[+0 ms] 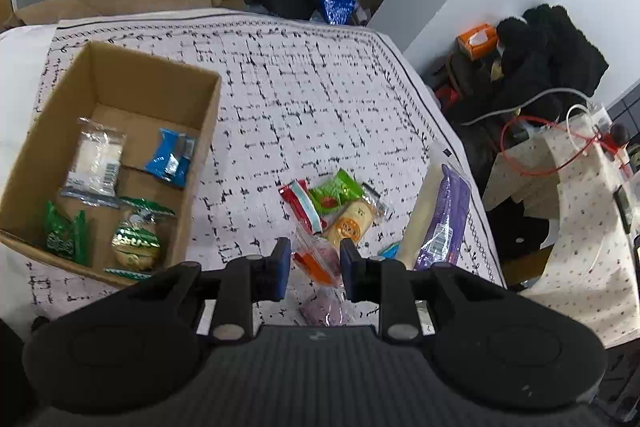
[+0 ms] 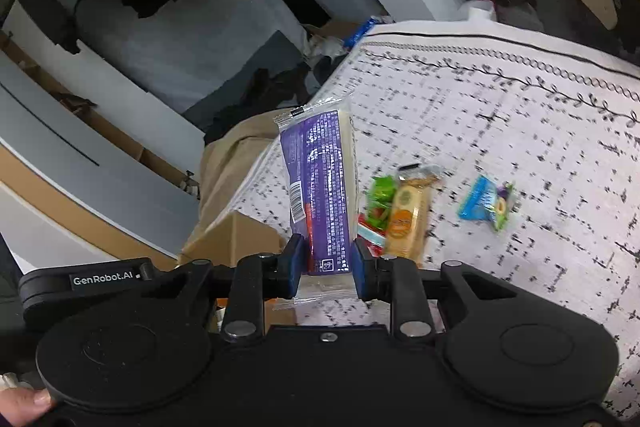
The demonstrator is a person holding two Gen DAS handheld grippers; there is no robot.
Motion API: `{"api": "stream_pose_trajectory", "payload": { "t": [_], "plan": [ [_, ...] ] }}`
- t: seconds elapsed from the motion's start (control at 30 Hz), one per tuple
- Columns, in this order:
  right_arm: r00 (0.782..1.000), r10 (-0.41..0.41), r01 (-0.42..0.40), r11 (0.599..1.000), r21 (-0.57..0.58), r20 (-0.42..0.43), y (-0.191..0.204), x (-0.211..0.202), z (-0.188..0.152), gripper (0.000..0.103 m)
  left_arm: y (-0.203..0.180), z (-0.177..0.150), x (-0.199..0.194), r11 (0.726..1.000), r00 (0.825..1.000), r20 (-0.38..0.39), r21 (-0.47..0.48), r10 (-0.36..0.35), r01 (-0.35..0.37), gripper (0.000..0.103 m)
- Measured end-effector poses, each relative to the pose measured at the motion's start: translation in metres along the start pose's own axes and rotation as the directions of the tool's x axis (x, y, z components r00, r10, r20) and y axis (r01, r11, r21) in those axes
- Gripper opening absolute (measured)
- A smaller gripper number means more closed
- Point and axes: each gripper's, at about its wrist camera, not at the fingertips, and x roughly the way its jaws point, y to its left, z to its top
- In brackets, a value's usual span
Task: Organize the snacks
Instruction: 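Carry both snacks into the cardboard box and open both tools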
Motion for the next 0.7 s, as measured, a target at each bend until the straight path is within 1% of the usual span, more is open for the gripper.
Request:
{"api": "stream_pose_trajectory", "payload": {
  "t": [0.3,0.7],
  "plan": [
    [1.000,0.028,-0.028,0.999,-0.041,-0.004,0.032,0.005,-0.002,0.025,0.022,0.013,-0.026,0.999,0.999,0.046,-0.033,-0.003,0.004,0.026],
    [0.999,0.045,-0.047,0.997,-0.065,-0.027,0.068,0.022,-0.007,0.025,0.058,0.031,-0.042,0.996,0.996,0.087,-0.094,0.001,0.007,0.026]
  ]
}}
